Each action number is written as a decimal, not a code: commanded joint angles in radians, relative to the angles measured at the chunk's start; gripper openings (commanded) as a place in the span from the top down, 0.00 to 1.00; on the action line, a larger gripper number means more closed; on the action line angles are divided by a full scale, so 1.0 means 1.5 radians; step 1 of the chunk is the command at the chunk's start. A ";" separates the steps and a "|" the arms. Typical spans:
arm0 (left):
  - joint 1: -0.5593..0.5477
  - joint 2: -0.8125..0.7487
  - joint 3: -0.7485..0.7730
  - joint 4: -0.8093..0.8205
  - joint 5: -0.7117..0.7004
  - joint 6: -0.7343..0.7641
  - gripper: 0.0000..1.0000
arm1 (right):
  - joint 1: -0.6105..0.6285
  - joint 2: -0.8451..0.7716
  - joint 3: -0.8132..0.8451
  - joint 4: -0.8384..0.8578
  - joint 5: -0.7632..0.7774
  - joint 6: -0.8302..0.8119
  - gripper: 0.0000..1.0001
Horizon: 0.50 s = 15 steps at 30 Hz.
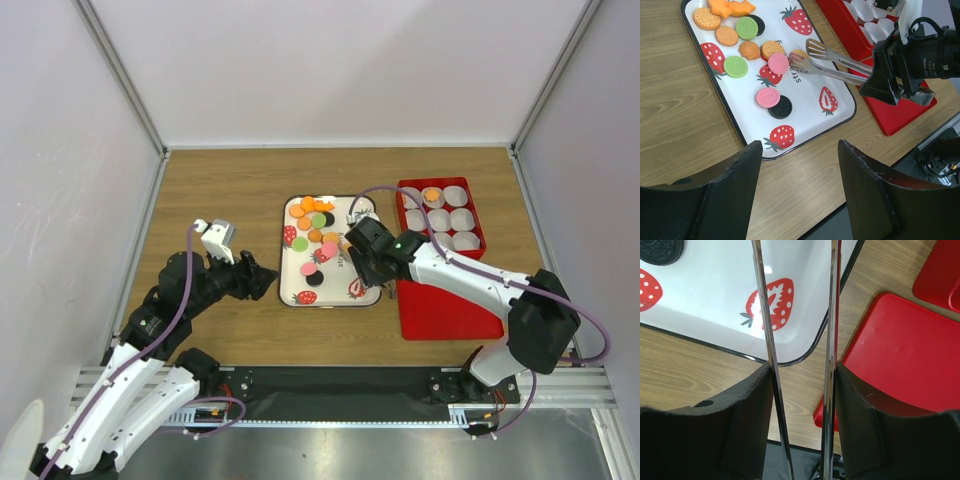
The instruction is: Pack the cookies
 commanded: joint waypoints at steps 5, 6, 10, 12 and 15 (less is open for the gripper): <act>-0.007 -0.005 -0.002 0.022 0.001 -0.004 0.32 | 0.013 0.016 0.014 0.012 0.021 0.003 0.51; -0.007 -0.006 -0.002 0.022 0.001 -0.004 0.32 | 0.013 0.018 0.016 0.011 0.021 0.001 0.51; -0.009 -0.007 -0.002 0.022 0.000 -0.004 0.32 | 0.013 0.023 0.030 -0.003 0.039 -0.004 0.57; -0.010 -0.008 -0.002 0.022 0.000 -0.004 0.32 | 0.011 0.015 0.040 -0.012 0.044 -0.008 0.61; -0.010 -0.009 -0.002 0.021 -0.002 -0.004 0.32 | 0.003 0.002 0.068 -0.026 0.041 -0.012 0.66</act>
